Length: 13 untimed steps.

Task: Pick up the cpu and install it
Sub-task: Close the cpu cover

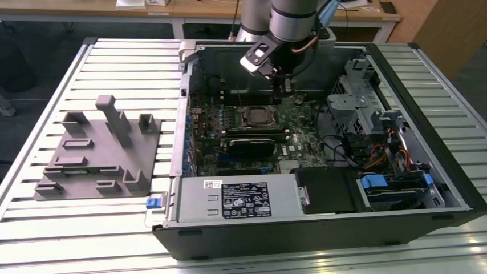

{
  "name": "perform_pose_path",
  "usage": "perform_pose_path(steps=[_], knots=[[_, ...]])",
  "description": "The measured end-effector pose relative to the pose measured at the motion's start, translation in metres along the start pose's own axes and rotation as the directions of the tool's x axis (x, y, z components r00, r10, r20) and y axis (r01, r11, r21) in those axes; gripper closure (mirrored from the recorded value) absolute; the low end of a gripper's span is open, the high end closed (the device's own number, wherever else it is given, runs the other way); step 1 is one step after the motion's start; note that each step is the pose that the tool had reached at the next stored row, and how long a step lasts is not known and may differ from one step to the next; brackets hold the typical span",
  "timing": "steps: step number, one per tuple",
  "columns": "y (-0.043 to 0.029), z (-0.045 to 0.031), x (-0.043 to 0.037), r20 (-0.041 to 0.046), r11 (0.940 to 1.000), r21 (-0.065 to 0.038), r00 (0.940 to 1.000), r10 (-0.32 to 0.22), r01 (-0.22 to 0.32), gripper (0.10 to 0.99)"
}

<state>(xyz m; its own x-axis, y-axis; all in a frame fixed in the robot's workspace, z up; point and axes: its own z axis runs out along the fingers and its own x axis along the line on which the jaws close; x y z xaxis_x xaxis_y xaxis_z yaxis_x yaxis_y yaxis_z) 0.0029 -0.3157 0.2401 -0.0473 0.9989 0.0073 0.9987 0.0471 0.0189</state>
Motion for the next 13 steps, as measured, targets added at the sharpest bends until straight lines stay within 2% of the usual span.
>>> perform_pose_path(steps=[7,13], knots=[[-0.0162,0.0044,0.0007,0.0001,1.0,0.0,1.0,0.0,0.0,0.98],[-0.0184,0.0055,0.0008,-0.0001,1.0,0.0,1.0,0.0,0.0,0.98]])
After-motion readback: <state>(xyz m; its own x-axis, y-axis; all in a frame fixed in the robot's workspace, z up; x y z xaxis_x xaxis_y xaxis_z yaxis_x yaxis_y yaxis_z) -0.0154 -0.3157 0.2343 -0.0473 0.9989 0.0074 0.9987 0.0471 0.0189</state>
